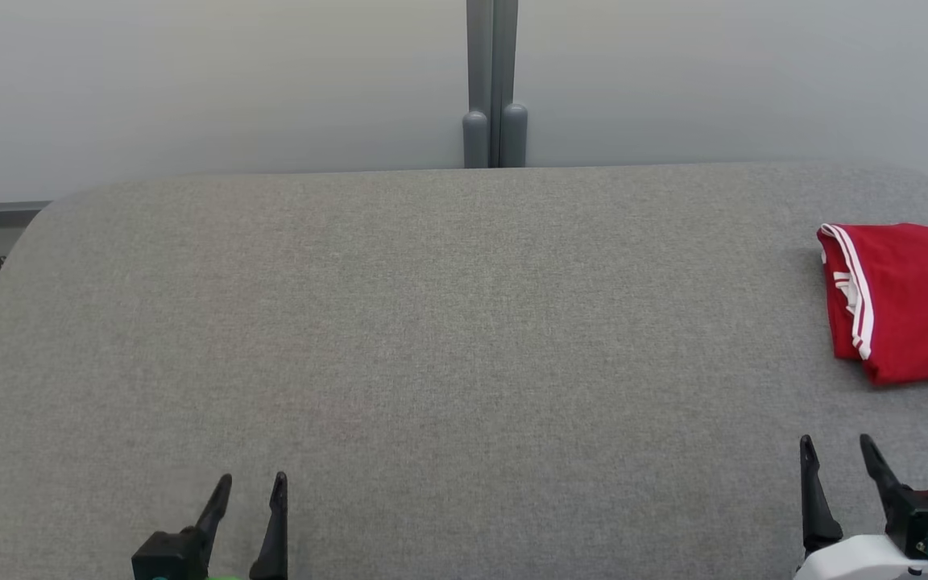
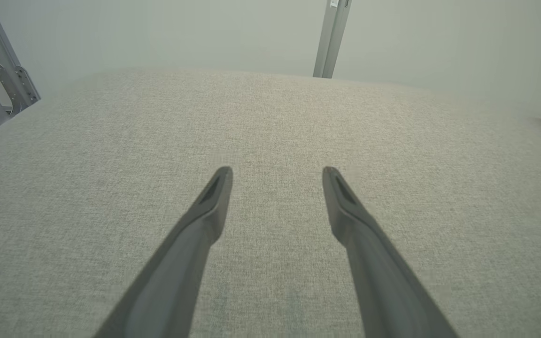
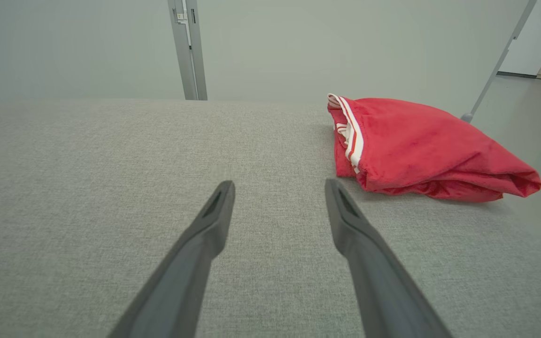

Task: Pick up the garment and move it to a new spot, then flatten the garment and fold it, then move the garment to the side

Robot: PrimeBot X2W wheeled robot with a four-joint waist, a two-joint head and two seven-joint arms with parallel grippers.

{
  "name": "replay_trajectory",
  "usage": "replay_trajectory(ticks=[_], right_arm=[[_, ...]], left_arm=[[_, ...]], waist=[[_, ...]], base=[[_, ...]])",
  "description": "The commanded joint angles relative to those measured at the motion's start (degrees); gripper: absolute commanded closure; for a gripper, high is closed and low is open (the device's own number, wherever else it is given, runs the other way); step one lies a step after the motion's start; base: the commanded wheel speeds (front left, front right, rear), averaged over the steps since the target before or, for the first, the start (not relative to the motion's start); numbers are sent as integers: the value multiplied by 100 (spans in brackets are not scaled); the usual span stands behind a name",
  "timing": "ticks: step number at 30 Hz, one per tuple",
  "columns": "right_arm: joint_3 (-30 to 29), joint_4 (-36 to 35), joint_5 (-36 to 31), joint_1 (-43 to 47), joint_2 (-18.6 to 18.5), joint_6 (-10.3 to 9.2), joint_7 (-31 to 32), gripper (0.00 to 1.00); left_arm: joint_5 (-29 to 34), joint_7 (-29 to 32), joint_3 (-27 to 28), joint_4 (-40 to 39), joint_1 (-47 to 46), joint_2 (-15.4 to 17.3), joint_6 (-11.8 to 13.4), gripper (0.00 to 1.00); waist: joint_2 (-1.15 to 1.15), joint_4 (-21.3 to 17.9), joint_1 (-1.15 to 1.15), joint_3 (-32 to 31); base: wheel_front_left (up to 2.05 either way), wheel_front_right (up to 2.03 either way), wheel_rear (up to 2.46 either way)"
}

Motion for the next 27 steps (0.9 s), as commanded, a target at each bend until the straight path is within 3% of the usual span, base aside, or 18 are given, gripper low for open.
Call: replay_trajectory(ticks=[1,4,27], right_arm=[[-2,53,1,5,10,0,2,100],[-12,212,43,36,48,0,26,100],[87,125,2632,-273,16,-2,617,100]], left_arm=[[-1,3,-2,46,17,-3,0,100],[-45,37,-1,174,79,-10,0,100],[-2299,631,292,-72,-208,-34,-3,100]], waist=[[0,0,0,0],[0,-2,0,1],[0,-69,0,35]], base=[[0,0,0],[0,0,0],[0,0,0]])
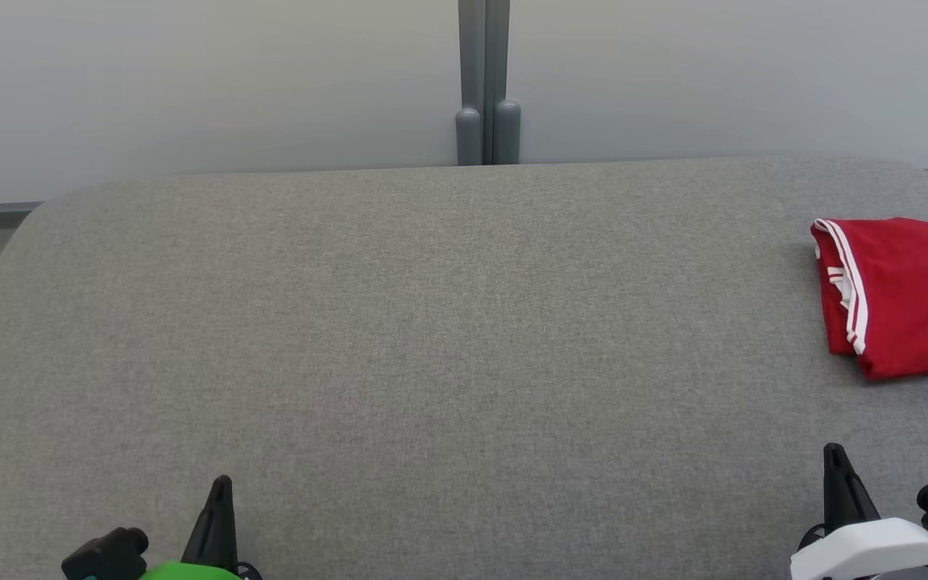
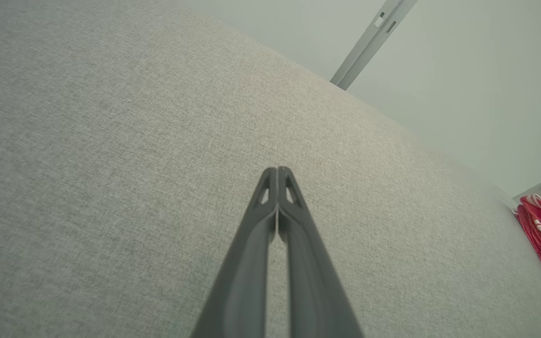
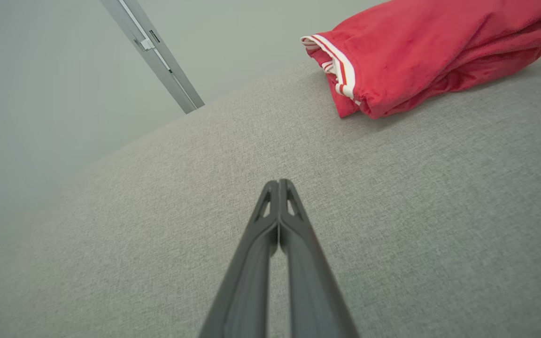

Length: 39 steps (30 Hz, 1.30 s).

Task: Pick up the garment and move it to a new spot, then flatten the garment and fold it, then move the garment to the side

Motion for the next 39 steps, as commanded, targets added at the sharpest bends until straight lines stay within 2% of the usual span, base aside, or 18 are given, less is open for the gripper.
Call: replay_trajectory(ticks=[1,21,39], right_arm=[[6,-104,229,-162,-48,-2,47,100],[73,-158,2057,-384,-70,-4,467,100],[121,-192,3338,-539,-86,-5,762,100]], left_arm=[[-208,35,55,-109,-196,20,-4,100],[-1798,461,263,-284,-395,2,-7,100],[-2921,759,410,-400,-534,-12,-10,100]], waist=[[0,-4,0,2],[0,-64,0,32],[0,-116,0,58]], base=[[0,0,0],[0,0,0],[0,0,0]])
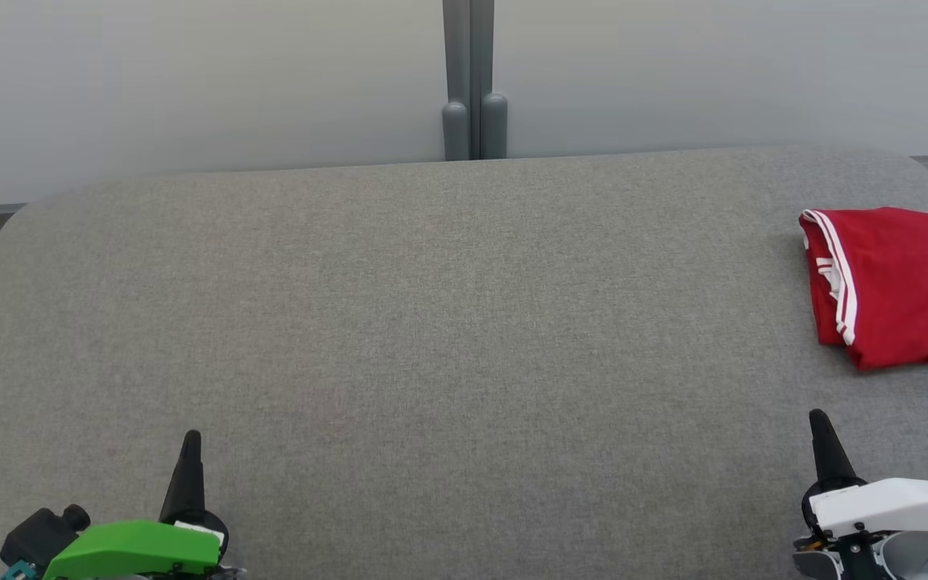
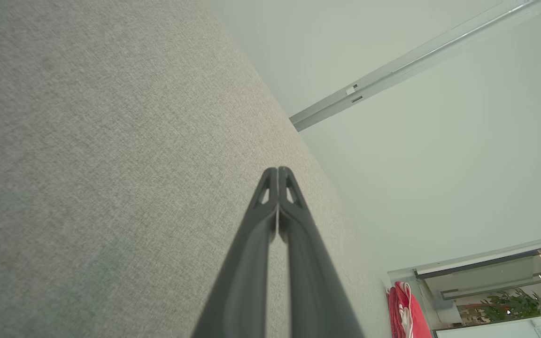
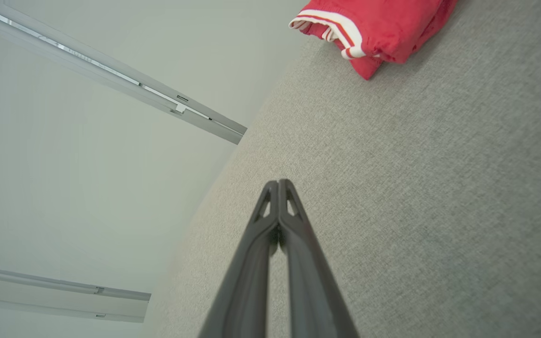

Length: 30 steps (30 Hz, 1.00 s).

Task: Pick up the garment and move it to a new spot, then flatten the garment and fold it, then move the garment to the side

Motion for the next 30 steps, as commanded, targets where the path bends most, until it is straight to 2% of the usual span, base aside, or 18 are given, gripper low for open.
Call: replay_trajectory(ticks=[1,30], right_arm=[[13,-77,196,-133,-47,-2,35,100],[75,-121,2010,-352,-66,-3,460,100]], left_arm=[[-179,42,51,-69,-160,14,-10,100],[-1753,469,259,-237,-359,-6,-15,100]], waist=[[0,-5,0,3],[0,-96,0,48]], base=[[0,0,0],[0,0,0]])
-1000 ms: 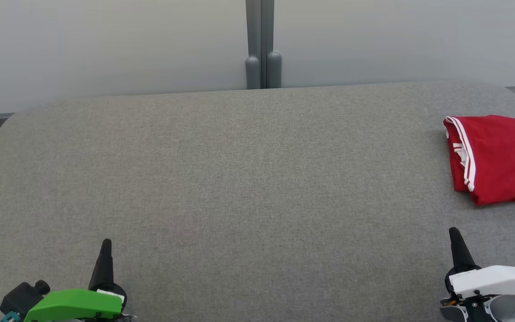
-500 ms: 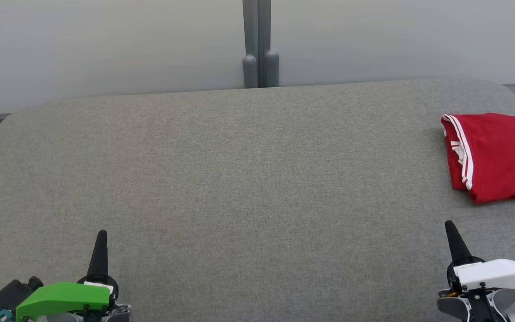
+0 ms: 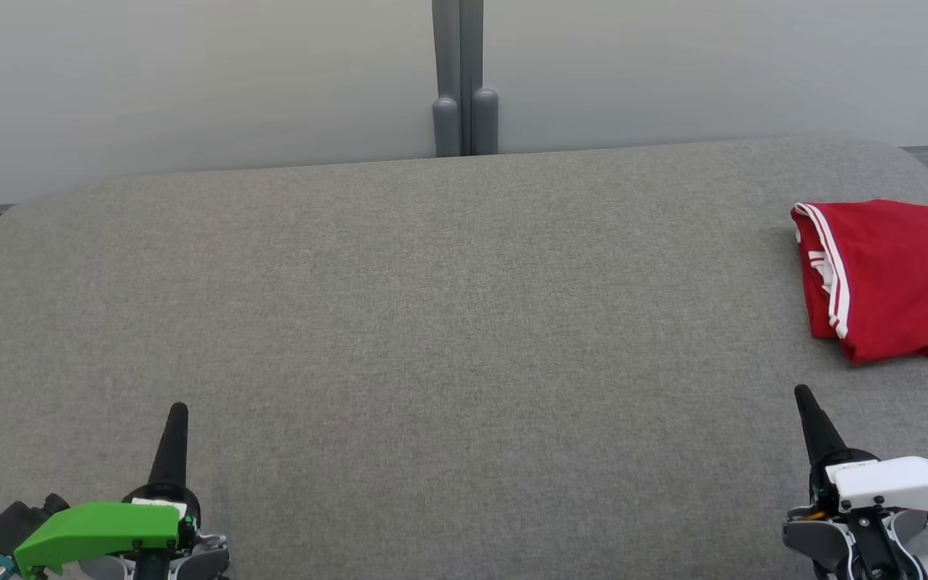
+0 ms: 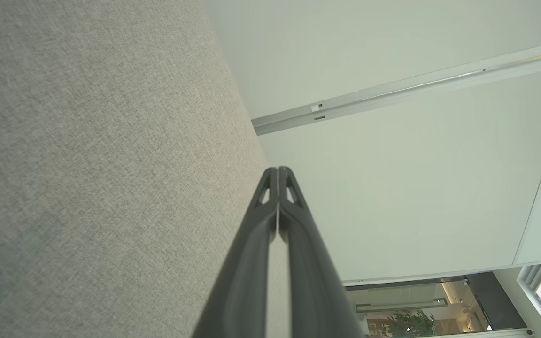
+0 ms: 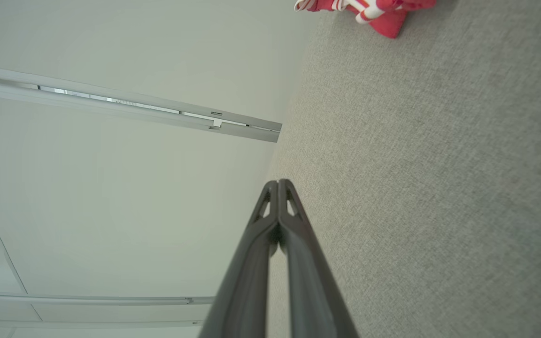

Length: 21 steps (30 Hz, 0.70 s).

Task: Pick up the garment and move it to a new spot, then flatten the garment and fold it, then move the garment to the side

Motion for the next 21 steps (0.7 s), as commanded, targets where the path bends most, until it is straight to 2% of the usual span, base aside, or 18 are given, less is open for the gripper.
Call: replay_trajectory(ticks=[1,21], right_arm=[[6,-57,170,-118,-37,2,47,100],[39,-77,1104,-224,-47,2,265,100]], left_arm=[[-137,42,46,-55,-156,9,-15,100],[-957,253,149,-140,-241,-4,-18,100]], waist=[[0,-6,0,3],[0,-64,0,32]], base=[[0,0,0],[0,0,0]])
